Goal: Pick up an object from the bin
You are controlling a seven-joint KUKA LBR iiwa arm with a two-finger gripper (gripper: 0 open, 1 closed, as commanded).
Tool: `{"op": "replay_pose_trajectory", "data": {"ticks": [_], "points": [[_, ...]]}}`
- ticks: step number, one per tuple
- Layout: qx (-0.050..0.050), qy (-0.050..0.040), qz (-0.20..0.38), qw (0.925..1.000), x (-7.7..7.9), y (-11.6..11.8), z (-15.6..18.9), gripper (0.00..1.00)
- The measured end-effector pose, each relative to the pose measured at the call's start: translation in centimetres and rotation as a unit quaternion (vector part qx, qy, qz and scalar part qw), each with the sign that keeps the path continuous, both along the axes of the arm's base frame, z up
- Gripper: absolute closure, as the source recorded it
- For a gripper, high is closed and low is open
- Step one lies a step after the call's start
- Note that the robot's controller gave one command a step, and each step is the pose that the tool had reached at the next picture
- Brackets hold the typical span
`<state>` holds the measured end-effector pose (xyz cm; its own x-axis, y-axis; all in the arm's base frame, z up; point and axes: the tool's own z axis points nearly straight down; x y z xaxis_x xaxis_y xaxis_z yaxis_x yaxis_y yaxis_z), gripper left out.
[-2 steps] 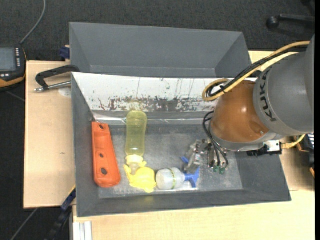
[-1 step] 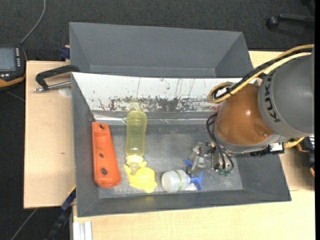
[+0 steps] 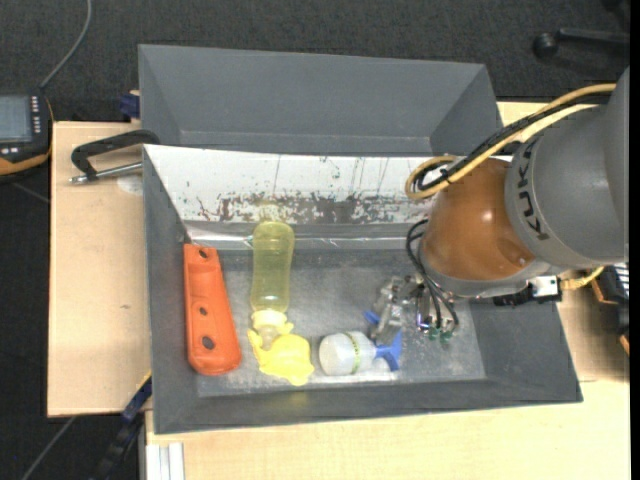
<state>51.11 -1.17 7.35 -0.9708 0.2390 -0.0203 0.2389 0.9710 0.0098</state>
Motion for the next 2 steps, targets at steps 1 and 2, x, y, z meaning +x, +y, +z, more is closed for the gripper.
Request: {"op": "replay_pose_trajectory", "data": {"ticks": [1,2], "points": [[0.001,-0.0026,0.061,0.9981,-0.4,-0.9,0.0,1.0],[0.0,-0.0026,0.047,0.9989,0.0,-1.7,1.7,1.0]]}}
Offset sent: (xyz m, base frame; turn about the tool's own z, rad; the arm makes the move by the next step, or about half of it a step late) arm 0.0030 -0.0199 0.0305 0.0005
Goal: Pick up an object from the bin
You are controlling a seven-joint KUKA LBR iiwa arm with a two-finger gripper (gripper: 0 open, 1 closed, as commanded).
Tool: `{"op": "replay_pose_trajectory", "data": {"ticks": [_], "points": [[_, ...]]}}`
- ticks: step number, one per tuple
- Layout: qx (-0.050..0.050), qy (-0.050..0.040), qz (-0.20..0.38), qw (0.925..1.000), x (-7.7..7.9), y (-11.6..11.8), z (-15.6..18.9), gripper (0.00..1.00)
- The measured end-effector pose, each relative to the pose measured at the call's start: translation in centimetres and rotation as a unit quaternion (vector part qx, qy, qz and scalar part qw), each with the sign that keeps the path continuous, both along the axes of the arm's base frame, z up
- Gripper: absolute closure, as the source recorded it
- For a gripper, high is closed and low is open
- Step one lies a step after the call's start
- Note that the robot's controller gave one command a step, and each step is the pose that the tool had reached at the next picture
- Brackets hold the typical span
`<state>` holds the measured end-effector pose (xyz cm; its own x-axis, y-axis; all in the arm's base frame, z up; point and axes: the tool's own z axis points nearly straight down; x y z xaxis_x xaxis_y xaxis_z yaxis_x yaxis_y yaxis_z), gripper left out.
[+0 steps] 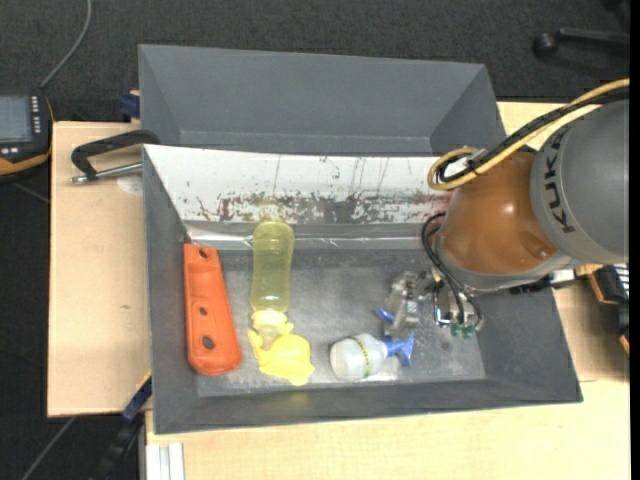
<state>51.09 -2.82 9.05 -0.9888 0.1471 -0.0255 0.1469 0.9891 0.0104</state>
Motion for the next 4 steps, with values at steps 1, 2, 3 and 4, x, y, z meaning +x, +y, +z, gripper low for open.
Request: {"op": "replay_pose_trajectory", "data": {"ticks": [1,2,3,4], "points": [[0.002,-0.0015,-0.035,0.9994,0.2,0.1,0.7,1.0],[0.001,0.0019,0.003,1.0,-0.1,-0.4,5.8,1.0],[0.002,-0.0088,-0.042,0.9991,2.5,1.5,4.6,1.0],[0.002,0.0029,-0.032,0.9995,1.1,2.5,3.3,1.0]]}}
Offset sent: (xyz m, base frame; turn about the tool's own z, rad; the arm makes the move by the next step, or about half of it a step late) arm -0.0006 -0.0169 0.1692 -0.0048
